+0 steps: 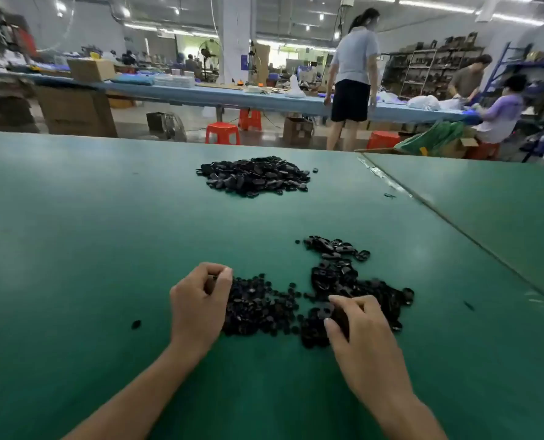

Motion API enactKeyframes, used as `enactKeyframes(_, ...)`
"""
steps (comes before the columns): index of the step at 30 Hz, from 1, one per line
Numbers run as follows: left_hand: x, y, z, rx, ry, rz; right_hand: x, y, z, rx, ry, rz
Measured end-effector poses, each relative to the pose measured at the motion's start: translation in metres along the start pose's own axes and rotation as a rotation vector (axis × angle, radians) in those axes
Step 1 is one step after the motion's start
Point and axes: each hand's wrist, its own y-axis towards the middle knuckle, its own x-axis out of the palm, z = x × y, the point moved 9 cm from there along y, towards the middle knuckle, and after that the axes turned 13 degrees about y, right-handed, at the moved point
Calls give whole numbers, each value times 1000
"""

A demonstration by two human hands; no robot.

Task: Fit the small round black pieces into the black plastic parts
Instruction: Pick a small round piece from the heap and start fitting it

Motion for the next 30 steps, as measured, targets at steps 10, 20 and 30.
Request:
enactKeyframes(10,19,4,-30,-157,-224,-71,22,31,19,75,-223,-175)
enactKeyframes(20,18,1,-33,-195,-314,-75,5,34,12,91,259,-38)
enactKeyframes(30,1,-3,-17,-102,-398,-87,73,38,-53,71,906,-131)
